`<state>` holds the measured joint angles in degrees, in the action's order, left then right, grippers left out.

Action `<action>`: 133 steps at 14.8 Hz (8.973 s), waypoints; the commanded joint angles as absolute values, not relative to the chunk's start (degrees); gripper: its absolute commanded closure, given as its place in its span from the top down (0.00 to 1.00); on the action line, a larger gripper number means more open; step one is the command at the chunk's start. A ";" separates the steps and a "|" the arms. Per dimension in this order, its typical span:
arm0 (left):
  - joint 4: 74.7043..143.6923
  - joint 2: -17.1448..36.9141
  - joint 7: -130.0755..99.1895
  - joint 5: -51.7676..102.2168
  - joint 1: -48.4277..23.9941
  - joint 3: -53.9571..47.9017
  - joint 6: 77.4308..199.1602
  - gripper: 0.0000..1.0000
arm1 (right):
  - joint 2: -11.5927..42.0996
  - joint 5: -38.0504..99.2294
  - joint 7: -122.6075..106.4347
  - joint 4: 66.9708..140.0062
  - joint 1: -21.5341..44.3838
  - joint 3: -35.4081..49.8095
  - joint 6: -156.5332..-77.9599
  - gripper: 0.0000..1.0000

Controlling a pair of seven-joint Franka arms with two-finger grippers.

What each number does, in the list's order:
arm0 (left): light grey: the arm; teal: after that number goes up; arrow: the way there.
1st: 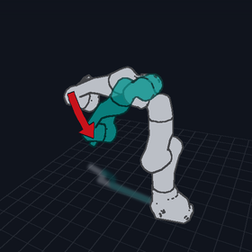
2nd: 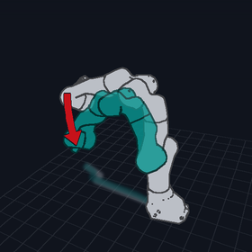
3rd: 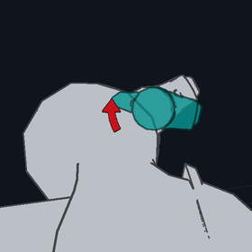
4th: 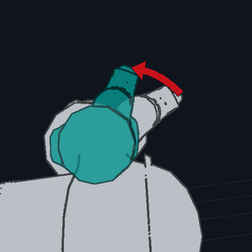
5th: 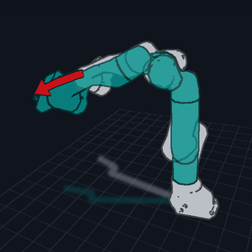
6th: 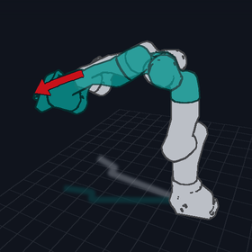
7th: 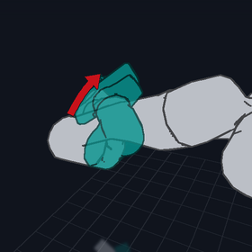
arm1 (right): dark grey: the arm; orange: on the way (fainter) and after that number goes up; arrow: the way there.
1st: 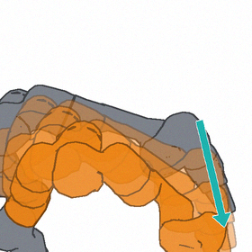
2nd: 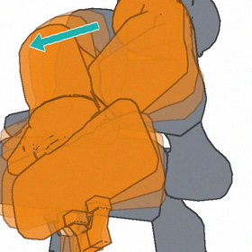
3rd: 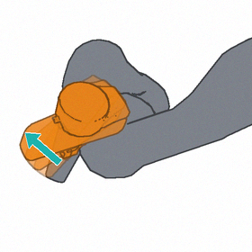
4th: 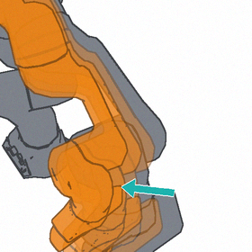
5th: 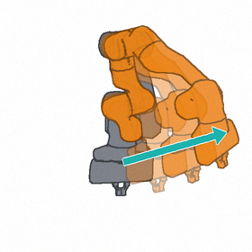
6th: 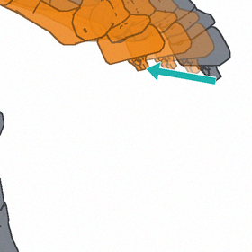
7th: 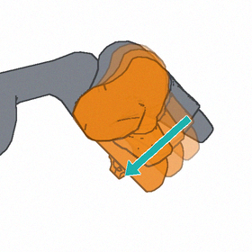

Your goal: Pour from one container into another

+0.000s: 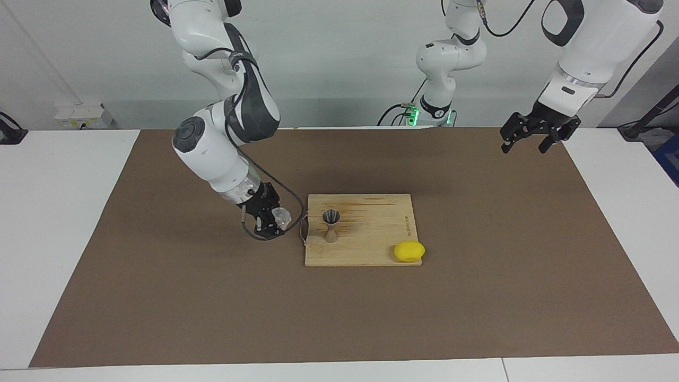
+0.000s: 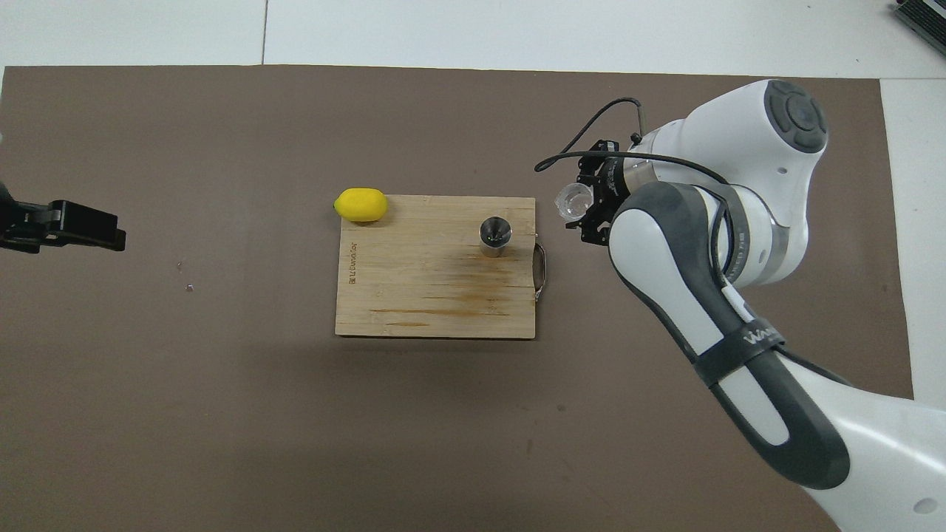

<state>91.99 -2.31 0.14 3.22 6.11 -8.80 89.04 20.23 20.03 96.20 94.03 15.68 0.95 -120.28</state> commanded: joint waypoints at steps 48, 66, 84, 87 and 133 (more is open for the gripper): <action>98.17 -7.65 0.18 3.52 0.62 -3.60 89.56 1.00 | 26.28 -10.56 103.62 84.30 29.53 1.14 -112.76 0.00; 98.17 -7.65 0.18 3.52 0.62 -3.60 89.56 1.00 | 25.84 10.09 99.76 84.54 18.99 1.05 -115.75 0.00; 98.17 -7.65 0.18 3.52 0.62 -3.60 89.56 1.00 | 17.84 43.77 59.87 111.71 -1.66 0.97 -122.44 0.00; 98.17 -7.65 0.18 3.52 0.62 -3.60 89.56 1.00 | 19.33 45.34 52.94 112.41 -5.17 1.05 -120.86 0.00; 98.17 -7.65 0.18 3.52 0.62 -3.60 89.47 1.00 | -1.15 -1.39 17.40 98.73 -1.05 0.70 -100.91 1.00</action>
